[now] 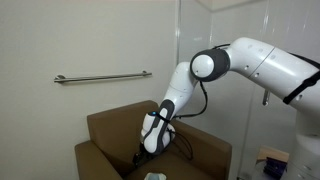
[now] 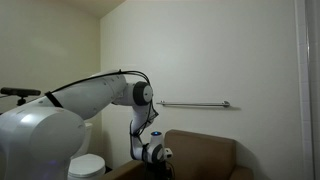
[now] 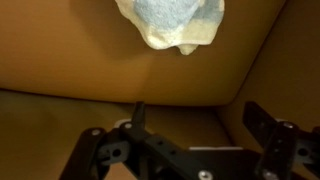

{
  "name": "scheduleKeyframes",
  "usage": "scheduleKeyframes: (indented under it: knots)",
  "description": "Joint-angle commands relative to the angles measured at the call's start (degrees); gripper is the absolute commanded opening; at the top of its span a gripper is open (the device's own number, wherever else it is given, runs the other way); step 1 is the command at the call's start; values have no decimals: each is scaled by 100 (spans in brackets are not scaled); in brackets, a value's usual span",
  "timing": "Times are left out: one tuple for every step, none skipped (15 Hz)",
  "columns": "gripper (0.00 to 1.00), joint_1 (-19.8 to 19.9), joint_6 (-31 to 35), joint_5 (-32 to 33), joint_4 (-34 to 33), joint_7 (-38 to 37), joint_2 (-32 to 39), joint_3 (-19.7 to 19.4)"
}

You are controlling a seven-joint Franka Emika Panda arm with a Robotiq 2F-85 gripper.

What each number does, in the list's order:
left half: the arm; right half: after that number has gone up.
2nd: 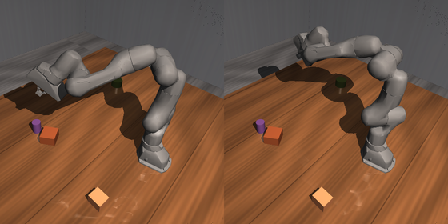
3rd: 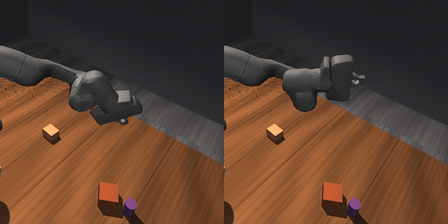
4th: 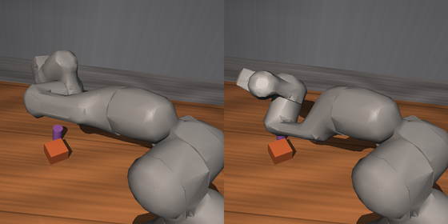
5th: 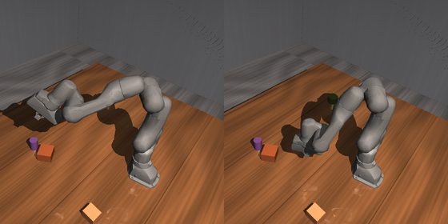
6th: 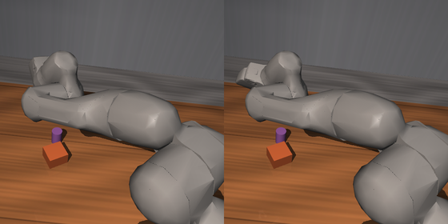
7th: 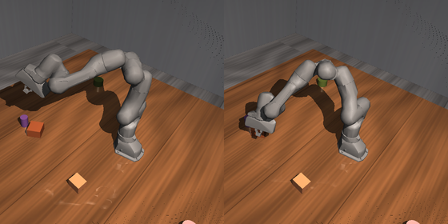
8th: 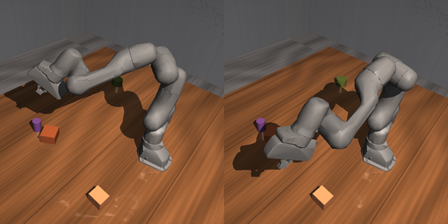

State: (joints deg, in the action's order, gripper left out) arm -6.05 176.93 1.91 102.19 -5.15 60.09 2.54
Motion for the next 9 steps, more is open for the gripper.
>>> scheduleKeyframes:
  knots:
    - [100, -23, -14, -102, -32, 84, 16, -6]
    - [100, 44, -249, -82, -147, 152, 68, 92]
    - [100, 264, -591, -63, -334, 293, 202, 343]
    - [100, 436, -884, -62, -447, 424, 303, 541]
    - [100, 688, -1200, -91, -574, 629, 454, 808]
    - [100, 851, -1472, -148, -688, 781, 590, 977]
    - [100, 994, -1735, -199, -818, 939, 725, 1114]
    - [100, 1037, -1872, -272, -1004, 945, 945, 1099]
    - [100, 1030, -2086, -361, -1169, 853, 1084, 1024]
